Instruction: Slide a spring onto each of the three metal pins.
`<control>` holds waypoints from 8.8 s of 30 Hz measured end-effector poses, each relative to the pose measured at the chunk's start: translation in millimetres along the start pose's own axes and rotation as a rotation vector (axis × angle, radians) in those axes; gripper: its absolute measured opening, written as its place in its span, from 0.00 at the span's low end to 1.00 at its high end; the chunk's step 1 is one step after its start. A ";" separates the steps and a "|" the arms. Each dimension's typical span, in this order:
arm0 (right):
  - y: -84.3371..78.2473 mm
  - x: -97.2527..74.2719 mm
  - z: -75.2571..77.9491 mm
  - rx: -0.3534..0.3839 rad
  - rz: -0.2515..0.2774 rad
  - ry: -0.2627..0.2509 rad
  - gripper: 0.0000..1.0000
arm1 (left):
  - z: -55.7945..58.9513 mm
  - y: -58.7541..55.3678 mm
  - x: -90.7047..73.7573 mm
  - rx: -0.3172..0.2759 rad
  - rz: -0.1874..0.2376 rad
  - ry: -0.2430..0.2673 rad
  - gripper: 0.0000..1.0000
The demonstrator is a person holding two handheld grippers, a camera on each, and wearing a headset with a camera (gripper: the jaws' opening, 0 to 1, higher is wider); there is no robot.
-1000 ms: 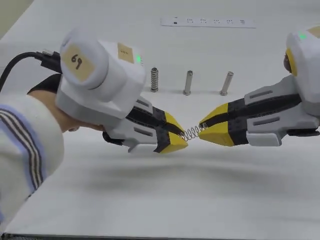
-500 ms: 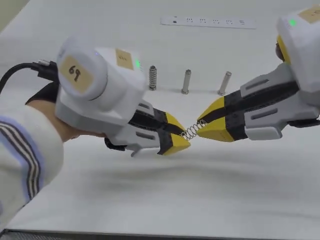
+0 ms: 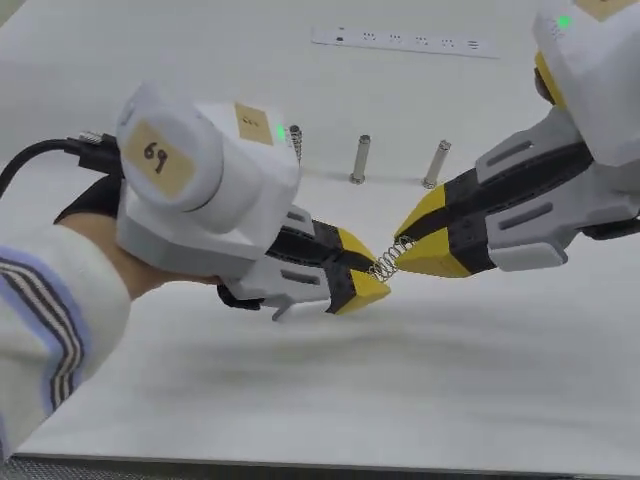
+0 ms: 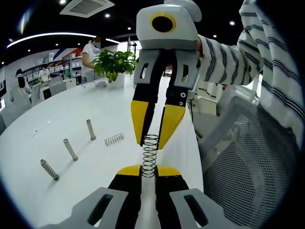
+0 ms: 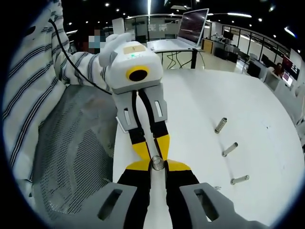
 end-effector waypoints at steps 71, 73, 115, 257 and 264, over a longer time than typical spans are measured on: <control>6.7 3.1 -2.1 -0.129 -0.262 0.049 0.09 | 3.5 14.1 14.7 0.071 0.065 -0.024 0.01; 5.9 3.6 -1.4 -0.133 -0.264 0.051 0.09 | 3.4 14.3 14.7 0.074 0.064 -0.024 0.01; 2.8 3.8 14.3 -0.118 -0.246 0.023 0.08 | -32.2 -5.5 -31.8 -0.028 0.028 0.130 0.52; -7.5 95.9 167.7 -0.263 -0.609 0.056 0.18 | -41.6 -32.5 -46.1 -0.076 -0.074 0.274 0.98; -7.9 94.5 166.3 -0.285 -0.609 0.053 0.27 | -40.7 -31.1 -44.2 -0.083 -0.063 0.268 0.98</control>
Point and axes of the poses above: the centre of the closed fingertips' face, and the gripper's own axes: x roughly forward along the fingers, z roughly to its right, y roughly out of its top, the point moved 9 cm from there along -x, roughly backward along the fingers, and after that the axes turned 15 degrees about z, right-handed, at the moved point
